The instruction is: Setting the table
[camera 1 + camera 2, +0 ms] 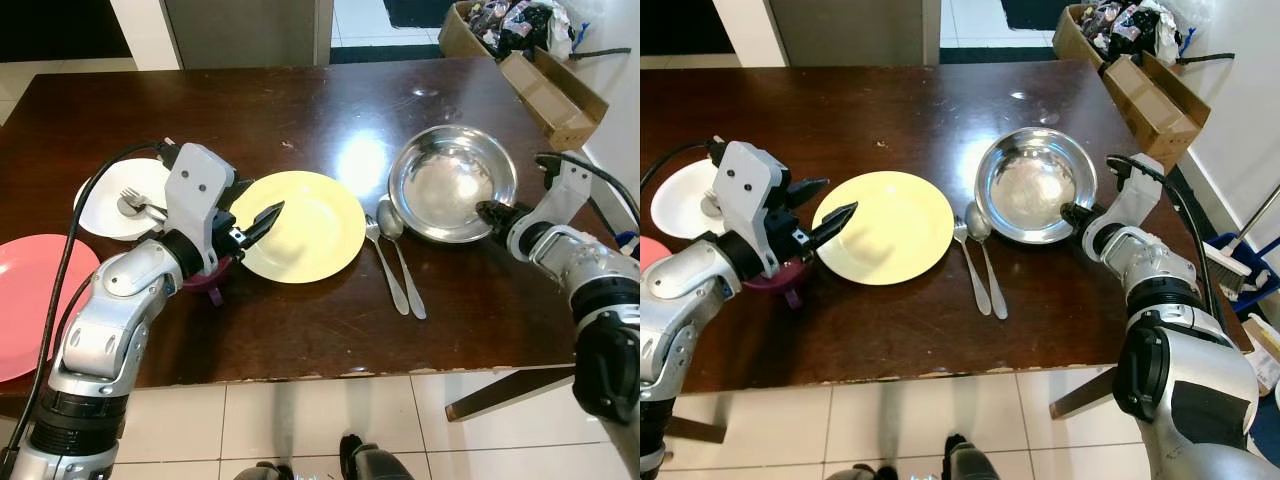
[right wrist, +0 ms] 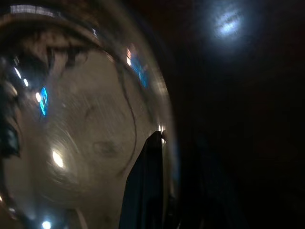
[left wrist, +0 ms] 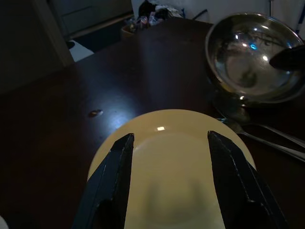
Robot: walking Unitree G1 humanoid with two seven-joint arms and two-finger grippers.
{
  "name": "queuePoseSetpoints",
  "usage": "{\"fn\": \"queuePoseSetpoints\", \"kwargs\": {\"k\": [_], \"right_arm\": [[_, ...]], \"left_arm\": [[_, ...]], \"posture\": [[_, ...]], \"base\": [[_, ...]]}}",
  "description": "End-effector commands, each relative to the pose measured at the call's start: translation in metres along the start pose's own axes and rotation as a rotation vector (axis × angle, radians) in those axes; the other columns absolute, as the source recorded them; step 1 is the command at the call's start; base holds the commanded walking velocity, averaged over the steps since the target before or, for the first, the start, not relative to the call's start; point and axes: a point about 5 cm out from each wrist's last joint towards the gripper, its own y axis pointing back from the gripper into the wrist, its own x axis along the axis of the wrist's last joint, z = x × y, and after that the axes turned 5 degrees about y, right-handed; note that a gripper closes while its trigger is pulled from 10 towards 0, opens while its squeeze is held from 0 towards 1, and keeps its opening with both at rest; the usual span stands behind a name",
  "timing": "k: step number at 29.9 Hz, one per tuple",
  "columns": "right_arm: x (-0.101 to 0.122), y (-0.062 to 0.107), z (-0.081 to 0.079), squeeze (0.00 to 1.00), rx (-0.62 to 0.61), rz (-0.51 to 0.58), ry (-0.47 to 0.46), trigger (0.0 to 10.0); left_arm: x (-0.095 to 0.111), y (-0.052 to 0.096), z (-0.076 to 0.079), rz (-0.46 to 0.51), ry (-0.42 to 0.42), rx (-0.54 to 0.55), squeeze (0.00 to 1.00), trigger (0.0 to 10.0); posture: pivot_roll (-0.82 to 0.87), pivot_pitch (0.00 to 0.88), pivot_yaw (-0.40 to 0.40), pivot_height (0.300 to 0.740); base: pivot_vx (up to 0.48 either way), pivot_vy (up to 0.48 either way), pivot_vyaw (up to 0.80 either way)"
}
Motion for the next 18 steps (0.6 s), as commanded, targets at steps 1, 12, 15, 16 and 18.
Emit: {"fn": "queuePoseSetpoints", "kwargs": {"k": [1, 12, 15, 16, 18], "right_arm": [[-0.016, 0.001, 0.004, 0.0, -0.005, -0.041, -0.017, 0.0], [0.026, -0.001, -0.042, 0.0, 0.305, 0.182, -0.037, 10.0], [0.038, 0.004, -0.056, 0.0, 0.358, 0.249, -0.055, 10.0], [0.038, 0.004, -0.056, 0.0, 0.358, 0.249, -0.055, 10.0], [0.044, 0.011, -0.074, 0.0, 0.412, 0.305, -0.088, 10.0]], "left_arm": [[-0.003, 0.0, 0.006, -0.021, 0.011, -0.017, 0.32, 10.0], [-0.002, 0.033, -0.006, -0.106, -0.006, -0.138, 0.31, 10.0], [-0.001, 0.036, -0.012, -0.108, -0.007, -0.118, 0.32, 10.0], [-0.001, 0.036, -0.012, -0.108, -0.007, -0.118, 0.32, 10.0], [-0.002, 0.036, -0.012, -0.097, 0.005, -0.103, 0.31, 10.0]], "posture": [[-0.05, 0.136, 0.058, 0.74], [-0.05, 0.137, 0.06, 0.74], [-0.05, 0.132, 0.06, 0.74], [-0.05, 0.132, 0.06, 0.74], [-0.06, 0.123, 0.061, 0.74]], "base": [[0.0, 0.0, 0.0], [0.0, 0.0, 0.0], [0.0, 0.0, 0.0], [0.0, 0.0, 0.0], [0.0, 0.0, 0.0]]}}
